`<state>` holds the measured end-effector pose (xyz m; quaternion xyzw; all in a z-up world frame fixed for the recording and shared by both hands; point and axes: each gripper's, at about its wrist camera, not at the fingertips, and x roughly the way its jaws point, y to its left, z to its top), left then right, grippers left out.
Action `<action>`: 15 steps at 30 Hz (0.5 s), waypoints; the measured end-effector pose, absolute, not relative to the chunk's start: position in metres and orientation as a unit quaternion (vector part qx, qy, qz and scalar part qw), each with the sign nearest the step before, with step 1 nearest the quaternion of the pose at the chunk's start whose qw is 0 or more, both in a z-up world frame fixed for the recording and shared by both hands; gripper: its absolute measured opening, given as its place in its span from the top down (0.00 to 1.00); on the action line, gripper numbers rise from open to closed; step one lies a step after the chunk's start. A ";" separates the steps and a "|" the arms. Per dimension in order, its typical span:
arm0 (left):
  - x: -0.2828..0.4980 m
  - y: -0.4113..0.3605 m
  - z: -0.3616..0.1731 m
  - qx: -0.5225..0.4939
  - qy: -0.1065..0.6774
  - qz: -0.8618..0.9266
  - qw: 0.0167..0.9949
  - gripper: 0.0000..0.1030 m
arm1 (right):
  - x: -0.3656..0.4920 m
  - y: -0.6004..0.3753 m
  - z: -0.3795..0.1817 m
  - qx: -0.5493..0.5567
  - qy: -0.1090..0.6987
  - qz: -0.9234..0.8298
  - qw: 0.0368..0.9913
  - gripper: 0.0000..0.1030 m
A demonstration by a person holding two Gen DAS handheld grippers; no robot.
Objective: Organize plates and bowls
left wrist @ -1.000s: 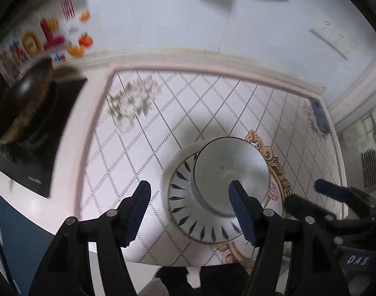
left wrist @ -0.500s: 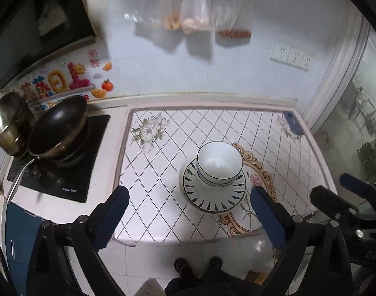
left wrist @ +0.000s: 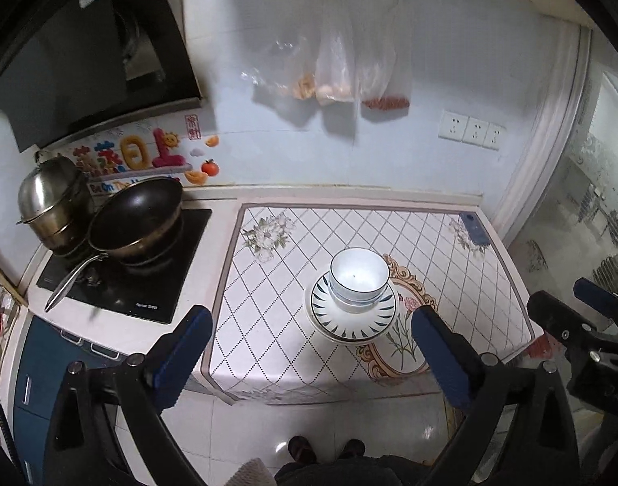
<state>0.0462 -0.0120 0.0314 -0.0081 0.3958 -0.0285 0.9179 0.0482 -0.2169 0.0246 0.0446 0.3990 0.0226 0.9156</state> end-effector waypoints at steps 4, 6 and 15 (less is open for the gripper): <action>0.037 -0.011 0.035 -0.013 0.388 -0.024 0.921 0.02 | 0.036 -0.222 0.033 0.040 0.383 0.019 0.923 0.05; 0.035 -0.013 0.034 -0.013 0.389 -0.024 0.921 0.02 | 0.033 -0.226 0.035 0.042 0.379 0.016 0.924 0.04; 0.030 -0.016 0.034 -0.012 0.388 -0.017 0.921 0.02 | 0.032 -0.234 0.033 0.043 0.382 0.018 0.923 0.04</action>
